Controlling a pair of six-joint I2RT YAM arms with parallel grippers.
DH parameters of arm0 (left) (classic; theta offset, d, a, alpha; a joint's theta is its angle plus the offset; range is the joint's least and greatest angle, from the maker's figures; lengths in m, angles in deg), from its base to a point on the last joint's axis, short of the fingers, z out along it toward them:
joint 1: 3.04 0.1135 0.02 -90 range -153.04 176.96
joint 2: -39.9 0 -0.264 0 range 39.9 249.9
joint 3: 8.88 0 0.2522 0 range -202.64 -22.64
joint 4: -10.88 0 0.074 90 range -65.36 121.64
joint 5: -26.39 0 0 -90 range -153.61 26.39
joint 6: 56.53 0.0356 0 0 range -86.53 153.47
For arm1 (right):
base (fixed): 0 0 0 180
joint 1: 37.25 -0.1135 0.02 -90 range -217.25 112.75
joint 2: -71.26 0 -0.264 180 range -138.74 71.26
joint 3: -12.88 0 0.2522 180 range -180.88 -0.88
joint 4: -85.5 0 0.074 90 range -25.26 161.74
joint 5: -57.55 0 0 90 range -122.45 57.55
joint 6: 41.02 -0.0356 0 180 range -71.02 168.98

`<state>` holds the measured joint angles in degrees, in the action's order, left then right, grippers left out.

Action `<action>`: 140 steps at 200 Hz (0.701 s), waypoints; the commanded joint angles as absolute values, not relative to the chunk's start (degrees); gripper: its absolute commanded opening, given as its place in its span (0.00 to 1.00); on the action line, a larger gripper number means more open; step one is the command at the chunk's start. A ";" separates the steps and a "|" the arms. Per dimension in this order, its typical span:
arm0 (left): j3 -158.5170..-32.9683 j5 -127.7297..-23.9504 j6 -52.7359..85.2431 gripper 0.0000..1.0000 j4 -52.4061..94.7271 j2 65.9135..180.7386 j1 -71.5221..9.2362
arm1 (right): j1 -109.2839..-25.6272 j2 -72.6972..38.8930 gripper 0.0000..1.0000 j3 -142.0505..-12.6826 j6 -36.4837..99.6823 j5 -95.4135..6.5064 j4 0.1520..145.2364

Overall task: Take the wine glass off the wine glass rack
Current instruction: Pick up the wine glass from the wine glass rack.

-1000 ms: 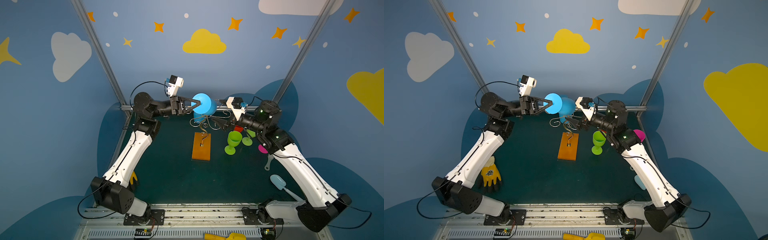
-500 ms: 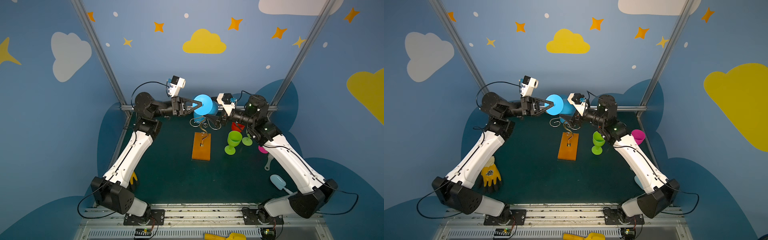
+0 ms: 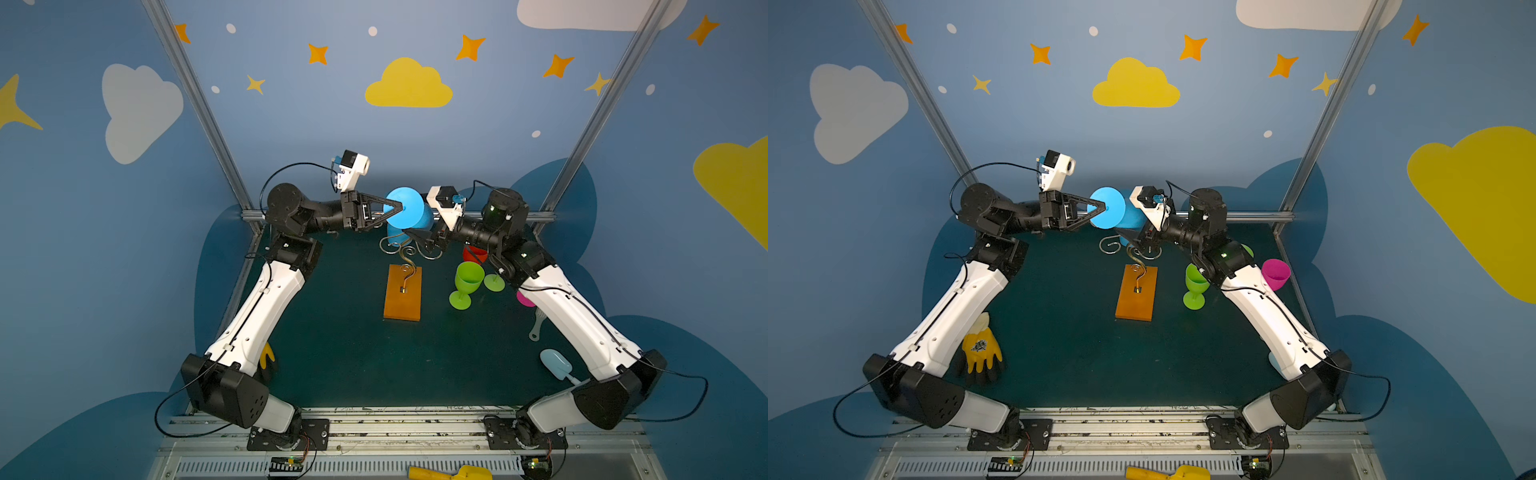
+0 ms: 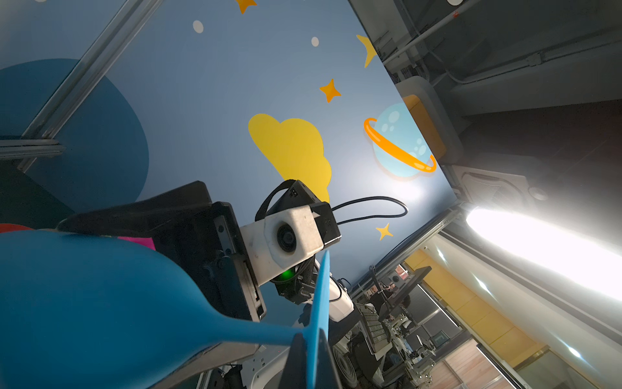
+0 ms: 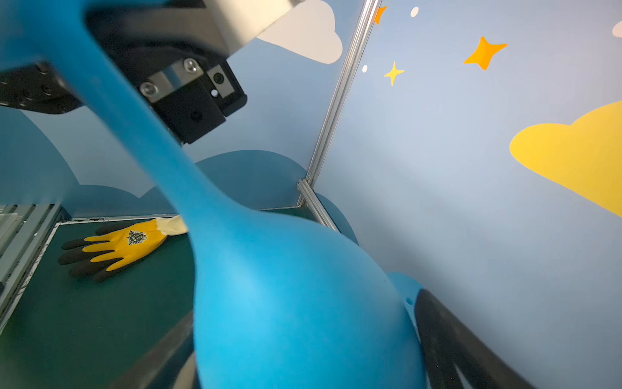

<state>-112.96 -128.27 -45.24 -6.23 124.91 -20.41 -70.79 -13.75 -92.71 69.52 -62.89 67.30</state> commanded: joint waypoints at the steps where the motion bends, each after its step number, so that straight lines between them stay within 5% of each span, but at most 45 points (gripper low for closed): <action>1: -115.77 -128.47 -46.18 0.03 -11.43 123.79 -20.71 | -71.46 -14.97 0.88 -93.69 70.05 -61.17 66.22; 108: -116.27 -128.39 -50.04 0.03 -14.75 124.09 -20.71 | -73.21 -15.77 0.87 -94.50 72.60 -57.16 64.87; 140: -116.63 -128.39 -50.39 0.03 -15.00 124.32 -20.71 | -73.44 -15.53 0.74 -94.09 73.05 -56.75 64.36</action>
<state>-113.53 -127.68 -49.99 -8.92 125.19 -20.02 -73.02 -14.62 -93.78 73.43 -58.39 67.23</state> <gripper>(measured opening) 0.049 0.776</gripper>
